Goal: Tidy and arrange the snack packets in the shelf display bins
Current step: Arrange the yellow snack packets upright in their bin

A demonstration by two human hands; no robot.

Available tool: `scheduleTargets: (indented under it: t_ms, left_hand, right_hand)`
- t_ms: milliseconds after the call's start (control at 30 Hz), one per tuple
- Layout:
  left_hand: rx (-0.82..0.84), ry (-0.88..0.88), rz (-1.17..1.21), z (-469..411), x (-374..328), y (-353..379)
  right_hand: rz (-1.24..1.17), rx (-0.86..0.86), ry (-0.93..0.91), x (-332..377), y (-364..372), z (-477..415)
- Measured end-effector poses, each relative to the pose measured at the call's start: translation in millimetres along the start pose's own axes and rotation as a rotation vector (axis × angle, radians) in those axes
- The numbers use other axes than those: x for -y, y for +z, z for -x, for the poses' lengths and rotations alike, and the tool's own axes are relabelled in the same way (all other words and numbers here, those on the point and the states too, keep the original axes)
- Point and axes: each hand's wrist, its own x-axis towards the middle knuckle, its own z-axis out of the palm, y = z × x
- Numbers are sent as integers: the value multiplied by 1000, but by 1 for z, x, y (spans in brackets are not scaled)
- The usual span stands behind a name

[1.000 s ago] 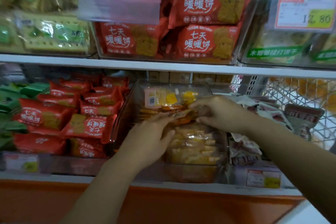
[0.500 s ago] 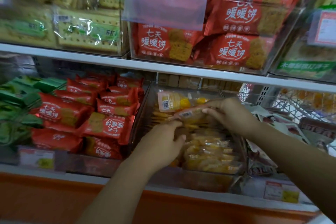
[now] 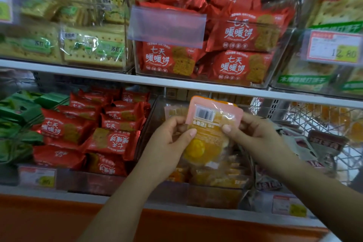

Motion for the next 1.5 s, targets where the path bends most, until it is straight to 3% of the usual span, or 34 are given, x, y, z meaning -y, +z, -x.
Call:
scheduleTargets:
  t_ms: [267, 433, 533, 600, 667, 767, 833, 933, 1067, 1133, 1233, 1333, 1500]
  left_hand:
    - [116, -233, 383, 10, -3, 2]
    - [-61, -405, 373, 5, 3, -10]
    - [-82, -496, 485, 3, 5, -16]
    - [-35, -560, 619, 4, 2, -16]
    - [51, -592, 729, 6, 0, -15]
    - [168, -540, 782, 11, -4, -11]
    - [162, -490, 721, 12, -3, -8]
    - [81, -449, 645, 10, -1, -7]
    - [120, -308, 412, 9, -1, -12]
    - [175, -285, 365, 10, -3, -12]
    - [177, -300, 362, 11, -4, -10]
    - [122, -320, 410, 12, -2, -12]
    - [74, -354, 527, 8, -1, -17]
  right_hand:
    - [53, -63, 42, 2, 5, 4]
    - [-2, -263, 6, 3, -9, 8]
    - [121, -368, -144, 6, -11, 13]
    - [368, -285, -363, 7, -8, 17]
    - [608, -99, -546, 1, 0, 17]
    - [779, 93, -656, -21, 9, 15]
    - [809, 170, -615, -27, 9, 15]
    - [671, 291, -455, -20, 4, 15]
    - [675, 158, -426, -8, -5, 2]
    - [778, 228, -407, -5, -6, -6]
    - [832, 345, -310, -2, -2, -11]
    - [773, 253, -275, 2, 3, -11]
    - [622, 181, -45, -7, 5, -5]
